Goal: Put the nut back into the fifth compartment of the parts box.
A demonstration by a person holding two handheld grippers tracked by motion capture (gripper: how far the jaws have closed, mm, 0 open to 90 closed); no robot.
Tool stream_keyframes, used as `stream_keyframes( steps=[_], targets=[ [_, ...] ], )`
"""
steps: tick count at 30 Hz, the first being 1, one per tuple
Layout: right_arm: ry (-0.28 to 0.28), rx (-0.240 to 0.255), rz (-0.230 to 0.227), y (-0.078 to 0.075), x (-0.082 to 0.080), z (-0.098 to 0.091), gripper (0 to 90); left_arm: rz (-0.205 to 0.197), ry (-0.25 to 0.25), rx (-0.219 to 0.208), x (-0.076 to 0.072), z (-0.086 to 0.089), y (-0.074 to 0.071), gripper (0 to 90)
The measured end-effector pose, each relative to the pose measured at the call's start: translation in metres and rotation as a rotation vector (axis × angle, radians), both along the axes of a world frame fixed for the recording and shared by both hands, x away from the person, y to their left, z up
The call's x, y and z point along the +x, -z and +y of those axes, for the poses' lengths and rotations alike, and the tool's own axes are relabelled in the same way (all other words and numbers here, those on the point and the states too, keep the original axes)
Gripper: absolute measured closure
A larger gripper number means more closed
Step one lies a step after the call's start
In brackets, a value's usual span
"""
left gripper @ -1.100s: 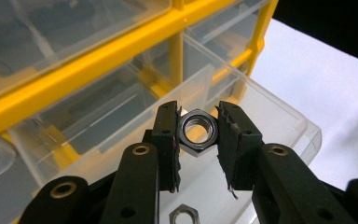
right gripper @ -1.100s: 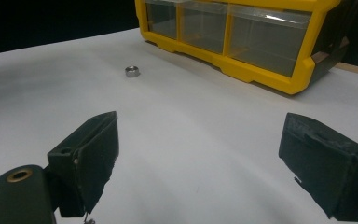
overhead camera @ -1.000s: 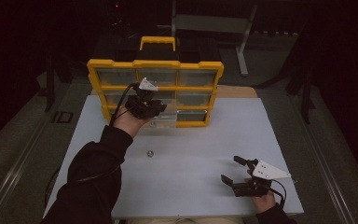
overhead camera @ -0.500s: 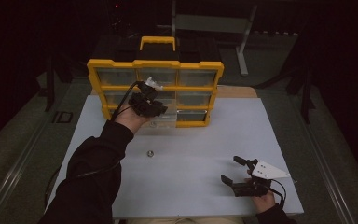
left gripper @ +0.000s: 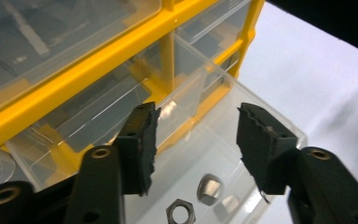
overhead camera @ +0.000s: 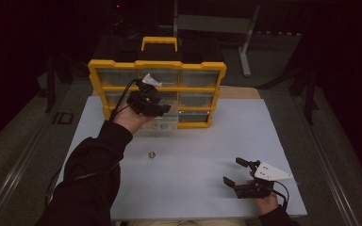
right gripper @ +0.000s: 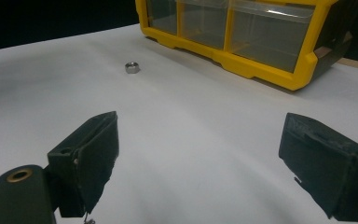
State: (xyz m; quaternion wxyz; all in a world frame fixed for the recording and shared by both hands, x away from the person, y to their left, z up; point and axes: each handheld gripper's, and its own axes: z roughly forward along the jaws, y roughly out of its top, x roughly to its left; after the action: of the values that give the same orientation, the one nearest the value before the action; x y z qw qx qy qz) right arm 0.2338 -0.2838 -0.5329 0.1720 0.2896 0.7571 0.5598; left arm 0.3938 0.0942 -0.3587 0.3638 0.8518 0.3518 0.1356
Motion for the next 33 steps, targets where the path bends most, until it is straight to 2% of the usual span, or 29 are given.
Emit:
stream_keyframes(
  steps=[5, 10, 11, 12, 17, 20, 26, 33],
  targets=[
    [0.000, 0.000, -0.001, 0.000, 0.000, 0.000, 12.2, -0.013, 0.009, -0.016, -0.007, 0.003, -0.006, 35.0],
    [0.000, 0.002, -0.001, 0.000, 0.000, 0.000, 12.2, -0.022, 0.010, -0.026, -0.013, 0.006, -0.009, 19.2],
    [0.000, 0.003, 0.000, 0.000, 0.000, 0.000, 12.2, -0.029, 0.007, -0.030, -0.016, 0.009, -0.009, 19.2],
    [0.000, 0.004, 0.000, 0.000, 0.000, 0.000, 12.1, -0.029, 0.007, -0.034, -0.017, 0.010, -0.009, 13.1],
    [0.001, 0.005, -0.001, -0.001, 0.000, 0.000, 12.2, -0.038, 0.019, -0.066, -0.024, 0.021, -0.008, 4.2],
    [0.001, 0.005, -0.001, -0.001, 0.000, 0.000, 12.2, -0.041, 0.010, -0.077, -0.029, 0.027, -0.006, 1.2],
    [0.001, 0.003, -0.003, -0.001, 0.000, 0.000, 12.2, -0.055, 0.006, -0.107, -0.040, 0.039, -0.002, 0.7],
    [0.000, 0.002, -0.004, 0.000, 0.000, 0.000, 12.2, -0.064, 0.002, -0.108, -0.052, 0.052, 0.006, 0.7]
  ],
)
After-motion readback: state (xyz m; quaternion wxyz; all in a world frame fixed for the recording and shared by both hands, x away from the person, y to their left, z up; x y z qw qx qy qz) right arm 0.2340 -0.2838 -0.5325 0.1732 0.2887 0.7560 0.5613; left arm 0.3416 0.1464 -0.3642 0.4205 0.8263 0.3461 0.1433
